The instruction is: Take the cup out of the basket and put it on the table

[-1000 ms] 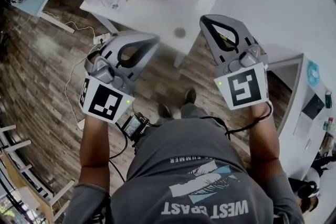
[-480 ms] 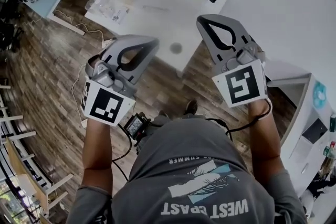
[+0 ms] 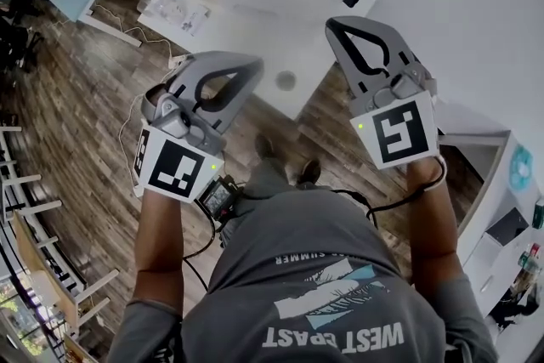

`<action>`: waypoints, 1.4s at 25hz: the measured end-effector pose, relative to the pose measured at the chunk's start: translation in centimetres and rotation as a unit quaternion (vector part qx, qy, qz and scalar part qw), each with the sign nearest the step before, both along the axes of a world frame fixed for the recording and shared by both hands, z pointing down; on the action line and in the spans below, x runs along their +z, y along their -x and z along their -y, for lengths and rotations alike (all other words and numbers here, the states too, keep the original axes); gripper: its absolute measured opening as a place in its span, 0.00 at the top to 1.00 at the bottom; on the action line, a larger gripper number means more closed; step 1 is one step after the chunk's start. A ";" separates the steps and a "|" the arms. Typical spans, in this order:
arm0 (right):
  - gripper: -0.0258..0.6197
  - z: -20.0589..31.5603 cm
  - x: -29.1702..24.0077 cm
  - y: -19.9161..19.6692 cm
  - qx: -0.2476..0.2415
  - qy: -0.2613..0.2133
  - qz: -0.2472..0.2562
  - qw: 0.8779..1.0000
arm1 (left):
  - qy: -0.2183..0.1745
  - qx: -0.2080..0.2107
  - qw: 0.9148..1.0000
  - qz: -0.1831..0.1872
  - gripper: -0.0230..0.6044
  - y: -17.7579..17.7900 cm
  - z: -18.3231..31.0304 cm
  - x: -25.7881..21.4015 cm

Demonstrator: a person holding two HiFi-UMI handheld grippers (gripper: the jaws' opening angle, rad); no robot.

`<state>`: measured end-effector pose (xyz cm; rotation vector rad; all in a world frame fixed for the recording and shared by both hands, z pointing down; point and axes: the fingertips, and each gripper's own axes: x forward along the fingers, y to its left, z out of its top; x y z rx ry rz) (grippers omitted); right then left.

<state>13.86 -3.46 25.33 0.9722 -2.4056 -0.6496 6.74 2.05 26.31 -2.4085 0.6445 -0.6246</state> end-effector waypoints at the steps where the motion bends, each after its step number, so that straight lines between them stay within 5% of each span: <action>1: 0.94 0.5 0.1 0.2 0.002 0.001 -0.001 1.000 | 0.002 0.002 1.000 -0.002 0.95 0.2 0.5 0.2; 22: 0.94 13.8 0.2 6.7 0.102 0.004 -0.051 0.994 | -0.016 0.083 0.995 -0.056 0.95 8.8 14.6 -0.6; 35: 0.94 18.8 2.2 6.0 0.125 0.028 -0.063 0.990 | -0.006 0.088 0.994 -0.065 0.95 9.3 17.5 0.4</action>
